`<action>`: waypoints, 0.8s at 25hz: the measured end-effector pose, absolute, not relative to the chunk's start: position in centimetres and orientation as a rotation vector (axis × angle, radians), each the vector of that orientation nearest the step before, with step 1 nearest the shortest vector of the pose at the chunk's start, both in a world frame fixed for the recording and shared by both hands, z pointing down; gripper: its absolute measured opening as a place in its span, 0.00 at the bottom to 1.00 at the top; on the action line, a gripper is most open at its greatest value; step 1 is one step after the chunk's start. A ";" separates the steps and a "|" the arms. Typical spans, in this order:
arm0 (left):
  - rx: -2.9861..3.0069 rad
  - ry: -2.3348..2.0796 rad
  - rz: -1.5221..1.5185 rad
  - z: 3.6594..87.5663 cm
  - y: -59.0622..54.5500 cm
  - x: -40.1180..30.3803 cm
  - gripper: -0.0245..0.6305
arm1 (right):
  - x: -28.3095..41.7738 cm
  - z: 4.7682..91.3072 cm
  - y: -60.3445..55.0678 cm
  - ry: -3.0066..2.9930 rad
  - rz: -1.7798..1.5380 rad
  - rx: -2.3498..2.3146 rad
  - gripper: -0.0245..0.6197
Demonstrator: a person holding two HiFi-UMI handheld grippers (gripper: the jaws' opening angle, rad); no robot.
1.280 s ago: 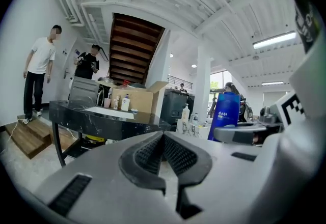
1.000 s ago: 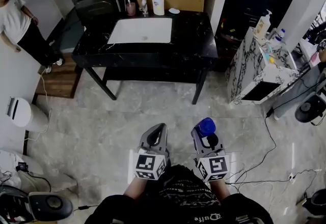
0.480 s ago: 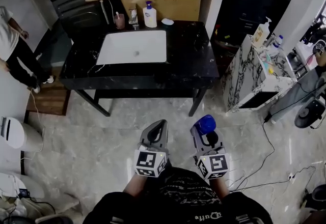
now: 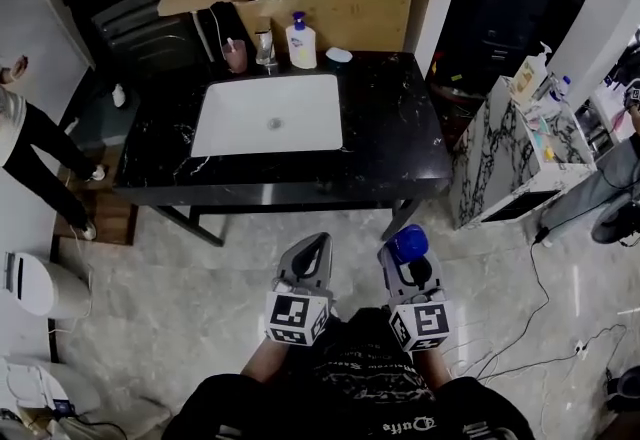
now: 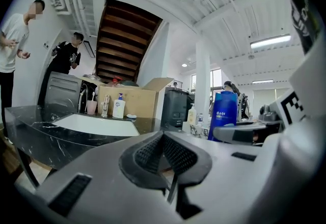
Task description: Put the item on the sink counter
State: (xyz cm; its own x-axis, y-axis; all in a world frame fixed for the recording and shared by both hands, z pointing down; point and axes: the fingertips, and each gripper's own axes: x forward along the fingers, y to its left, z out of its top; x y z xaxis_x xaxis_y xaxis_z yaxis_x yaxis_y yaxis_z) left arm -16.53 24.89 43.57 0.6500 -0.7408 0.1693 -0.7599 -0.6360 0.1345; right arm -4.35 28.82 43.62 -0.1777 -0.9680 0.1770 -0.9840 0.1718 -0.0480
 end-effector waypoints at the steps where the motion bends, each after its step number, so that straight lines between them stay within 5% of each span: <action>1: 2.671 -1.233 0.150 43.7 24.4 -16.7 0.05 | -4.4 43.8 28.3 -2.321 0.235 1.943 0.28; 20: 2.573 -1.411 0.133 43.7 9.8 -13.2 0.05 | 0.0 40.9 10.4 -2.531 0.167 1.824 0.28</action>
State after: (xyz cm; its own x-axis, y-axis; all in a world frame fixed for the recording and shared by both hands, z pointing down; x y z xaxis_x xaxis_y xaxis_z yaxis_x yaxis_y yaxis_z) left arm -13.18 9.80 43.70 0.5395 -0.8234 0.1760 -0.8418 -0.5229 0.1343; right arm 0.00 10.40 40.89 -0.3181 -0.9450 0.0762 -0.9468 0.3126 -0.0763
